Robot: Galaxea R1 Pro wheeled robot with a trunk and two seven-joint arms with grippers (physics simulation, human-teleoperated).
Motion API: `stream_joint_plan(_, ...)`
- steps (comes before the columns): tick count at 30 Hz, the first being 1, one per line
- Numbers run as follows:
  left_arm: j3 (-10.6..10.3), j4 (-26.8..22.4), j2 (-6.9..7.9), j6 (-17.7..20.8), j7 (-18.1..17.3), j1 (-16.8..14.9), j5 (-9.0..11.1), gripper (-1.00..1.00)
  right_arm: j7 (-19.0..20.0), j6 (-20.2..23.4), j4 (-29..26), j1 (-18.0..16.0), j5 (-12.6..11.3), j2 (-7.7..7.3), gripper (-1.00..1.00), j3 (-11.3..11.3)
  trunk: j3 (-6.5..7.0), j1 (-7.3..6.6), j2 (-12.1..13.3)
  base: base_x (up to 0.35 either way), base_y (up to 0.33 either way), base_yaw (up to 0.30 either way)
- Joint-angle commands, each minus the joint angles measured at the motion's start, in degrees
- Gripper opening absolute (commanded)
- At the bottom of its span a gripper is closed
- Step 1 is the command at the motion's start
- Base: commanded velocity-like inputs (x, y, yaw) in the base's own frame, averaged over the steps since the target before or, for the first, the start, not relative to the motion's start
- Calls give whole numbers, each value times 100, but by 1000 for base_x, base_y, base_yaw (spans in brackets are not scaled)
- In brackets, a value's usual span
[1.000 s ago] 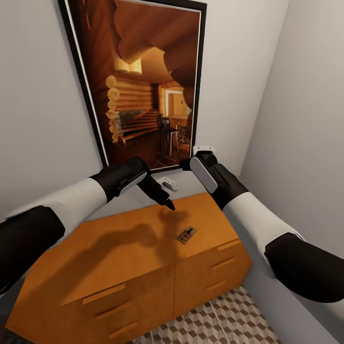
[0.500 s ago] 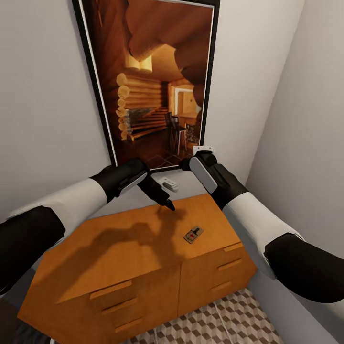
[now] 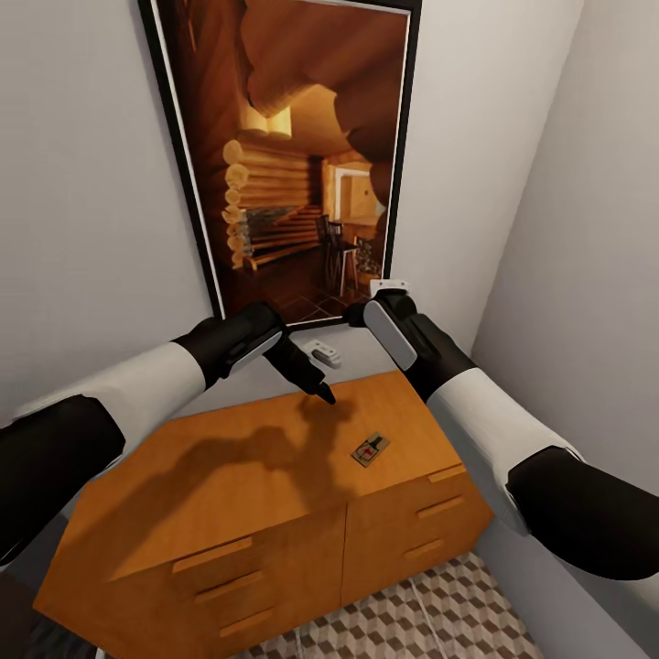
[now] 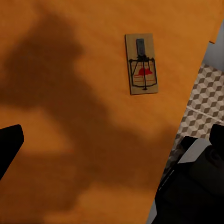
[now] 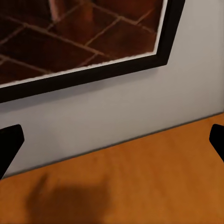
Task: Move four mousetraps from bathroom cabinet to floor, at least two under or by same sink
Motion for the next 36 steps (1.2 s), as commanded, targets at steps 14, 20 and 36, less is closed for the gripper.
stream_joint_plan(14,-52,-40,-36,17,-67,380,-14,100,-369,327,183,-81,-258,-79,100,96,-13,4,-13,0,0,0)
stream_joint_plan(20,-28,-226,-220,32,-260,574,222,100,-560,525,167,113,-197,-228,100,202,-13,4,-13,0,0,0)
stream_joint_plan(36,-14,-745,-580,428,-543,920,638,100,-575,629,152,351,-179,-384,100,232,-13,4,-13,0,0,0)
